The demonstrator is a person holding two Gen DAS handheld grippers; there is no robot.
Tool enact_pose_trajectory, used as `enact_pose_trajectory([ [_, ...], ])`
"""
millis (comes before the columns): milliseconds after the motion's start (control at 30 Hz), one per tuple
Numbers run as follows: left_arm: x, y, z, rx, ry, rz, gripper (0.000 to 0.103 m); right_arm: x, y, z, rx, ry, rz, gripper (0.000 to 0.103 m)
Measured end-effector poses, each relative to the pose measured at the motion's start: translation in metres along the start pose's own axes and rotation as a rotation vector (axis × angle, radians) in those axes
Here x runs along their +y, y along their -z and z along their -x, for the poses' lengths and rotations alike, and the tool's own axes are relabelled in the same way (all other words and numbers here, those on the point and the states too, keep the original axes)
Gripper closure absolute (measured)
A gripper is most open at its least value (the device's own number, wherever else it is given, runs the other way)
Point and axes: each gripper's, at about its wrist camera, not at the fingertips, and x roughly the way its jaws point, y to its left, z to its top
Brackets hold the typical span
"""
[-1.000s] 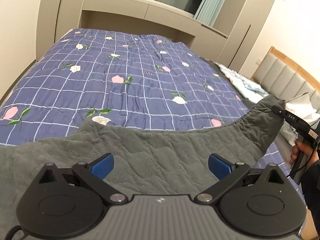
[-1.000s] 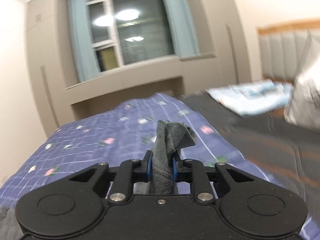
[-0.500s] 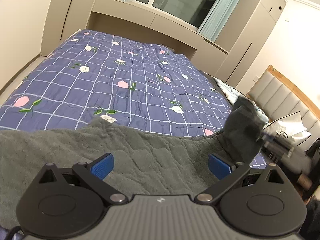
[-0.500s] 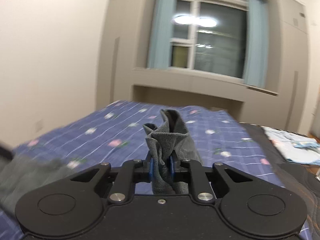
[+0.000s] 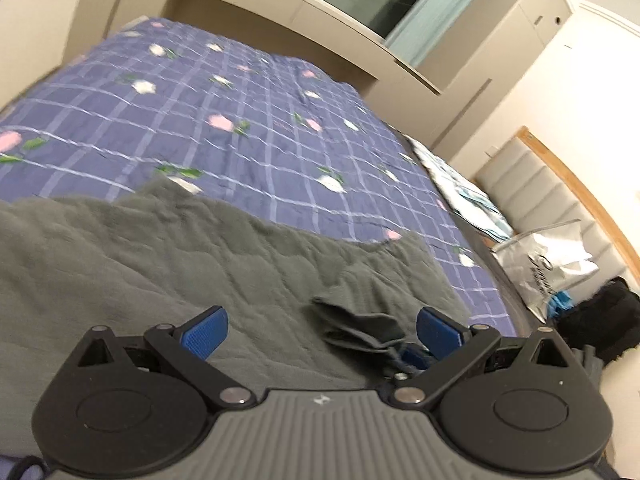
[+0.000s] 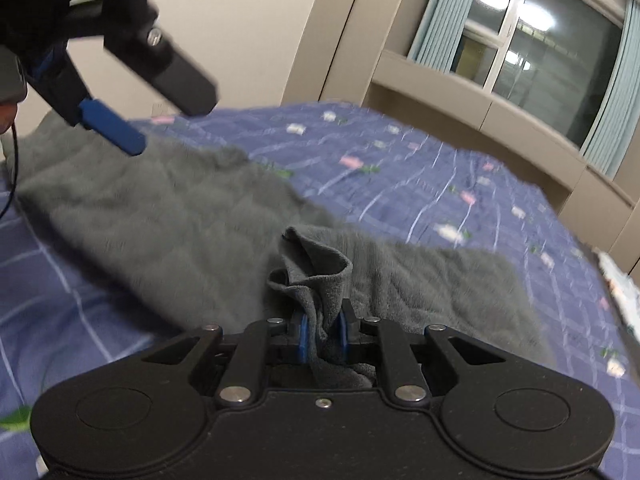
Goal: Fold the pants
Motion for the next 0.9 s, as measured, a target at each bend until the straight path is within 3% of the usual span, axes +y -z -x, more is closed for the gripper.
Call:
enact_pose_trajectory([
  [133,-0.005,0.004,-0.024,0.065,0.038,0.027,0.001,-0.012,0.008,0.005,-0.045,-0.023,-0.131,0.087],
  [200,-0.005,0.003,-0.034,0.090,0.077,0.059,0.001,-0.022,0.009,0.014,-0.101,-0.055,-0.257,0.094],
  [267,-0.005,0.001,-0.043,0.105,0.123,0.101,0.001,-0.028,0.008,0.021,-0.146,-0.062,-0.349,0.094],
  [367,0.000,-0.001,-0.058,0.121,0.180,0.174,0.001,-0.022,0.004,0.025,-0.157,-0.054,-0.352,0.094],
  [500,0.009,-0.003,-0.083,0.170,0.186,0.260,0.004,-0.010,0.007,0.022,-0.128,-0.047,-0.295,0.093],
  [600,0.014,-0.002,-0.101,0.208,0.157,0.315,0.019,-0.007,0.011,0.025,-0.107,-0.049,-0.261,0.090],
  [667,0.014,0.000,-0.108,0.219,0.137,0.329,0.030,-0.008,0.012,0.028,-0.100,-0.062,-0.242,0.085],
  [700,0.013,0.001,-0.110,0.220,0.136,0.329,0.031,-0.008,0.013,0.032,-0.099,-0.067,-0.228,0.084],
  [767,0.011,0.004,-0.113,0.220,0.138,0.322,0.036,-0.009,0.013,0.042,-0.101,-0.065,-0.205,0.065],
  [900,0.012,0.008,-0.118,0.226,0.137,0.323,0.036,-0.025,0.017,0.060,-0.096,-0.030,-0.184,0.046],
])
